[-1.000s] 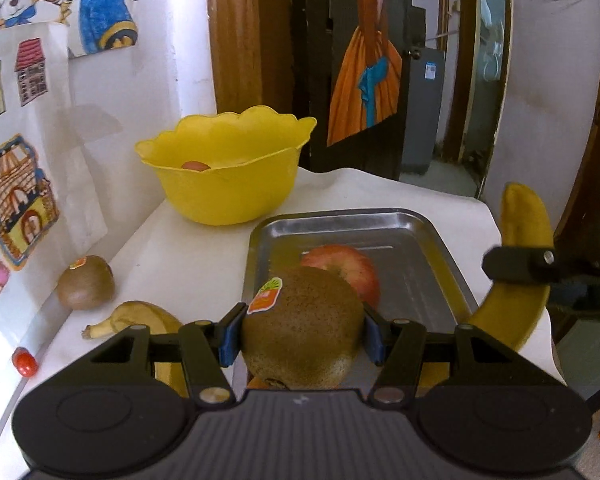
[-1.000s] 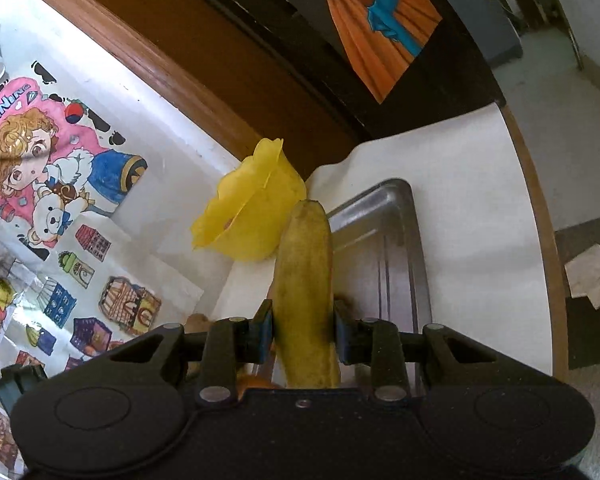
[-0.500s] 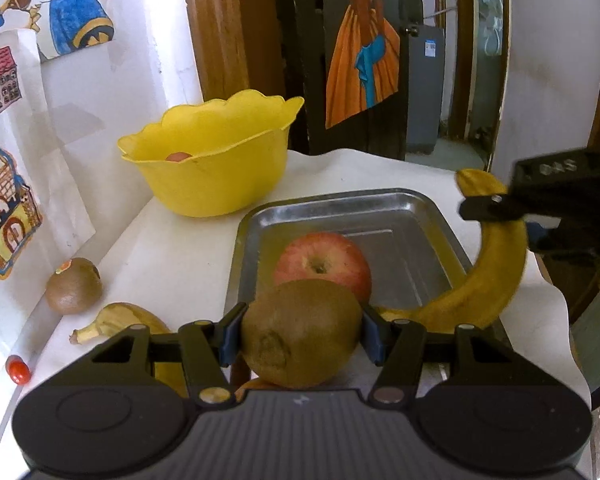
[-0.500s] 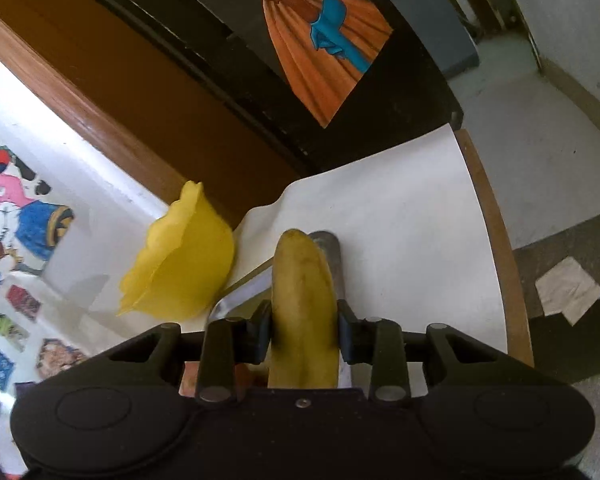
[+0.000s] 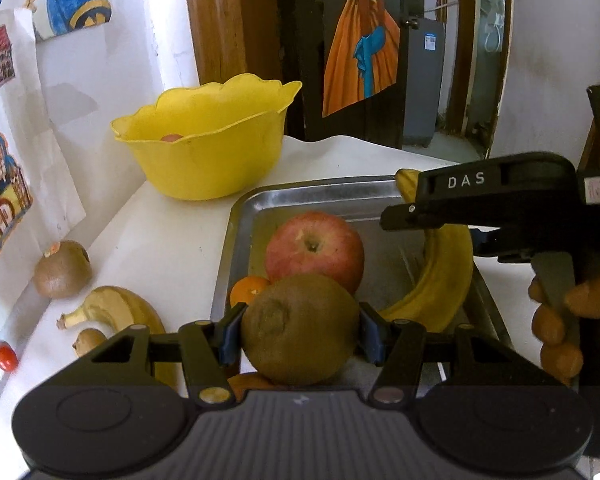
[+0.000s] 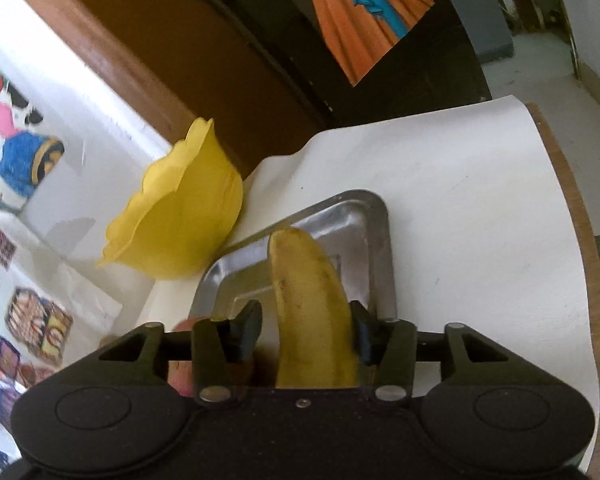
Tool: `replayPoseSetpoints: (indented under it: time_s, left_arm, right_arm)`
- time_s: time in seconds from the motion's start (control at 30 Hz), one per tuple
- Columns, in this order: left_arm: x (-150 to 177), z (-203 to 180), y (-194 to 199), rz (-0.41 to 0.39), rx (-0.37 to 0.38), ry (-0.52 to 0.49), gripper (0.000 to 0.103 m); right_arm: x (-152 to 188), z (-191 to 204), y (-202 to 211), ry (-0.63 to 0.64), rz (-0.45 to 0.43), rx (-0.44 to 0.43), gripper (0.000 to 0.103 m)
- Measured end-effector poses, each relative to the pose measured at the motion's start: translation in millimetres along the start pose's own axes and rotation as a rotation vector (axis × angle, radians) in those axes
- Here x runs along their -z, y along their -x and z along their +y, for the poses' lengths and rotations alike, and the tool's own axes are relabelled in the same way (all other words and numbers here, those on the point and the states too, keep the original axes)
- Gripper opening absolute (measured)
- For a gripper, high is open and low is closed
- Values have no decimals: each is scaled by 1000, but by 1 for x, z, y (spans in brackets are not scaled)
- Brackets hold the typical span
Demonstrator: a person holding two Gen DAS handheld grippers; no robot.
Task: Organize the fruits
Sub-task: 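Carry the kiwi and banana over the steel tray with both tools, then open both tools to drop the kiwi and banana into the tray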
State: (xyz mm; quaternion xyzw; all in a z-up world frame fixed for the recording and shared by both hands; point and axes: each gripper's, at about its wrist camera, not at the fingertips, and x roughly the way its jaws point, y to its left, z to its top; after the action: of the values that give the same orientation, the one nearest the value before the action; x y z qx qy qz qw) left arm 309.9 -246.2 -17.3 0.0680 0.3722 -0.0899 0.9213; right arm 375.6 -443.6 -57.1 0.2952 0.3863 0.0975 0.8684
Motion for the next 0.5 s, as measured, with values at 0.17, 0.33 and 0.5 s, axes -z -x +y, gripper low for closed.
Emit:
replayPoseSetpoints:
  time_s: [0.17,0.33,0.5]
  left_arm:
    - [0,-1,4,-21,20,-7,64]
    - [2,-3,11,-37,31,-15,69]
    - [3,2,23,-85,19,-1,74]
  right_arm:
    - [4,9,1,43,0,9,71]
    - [6,18,5,58,1,3,86]
    - [7,21,13,41,-5,1,93]
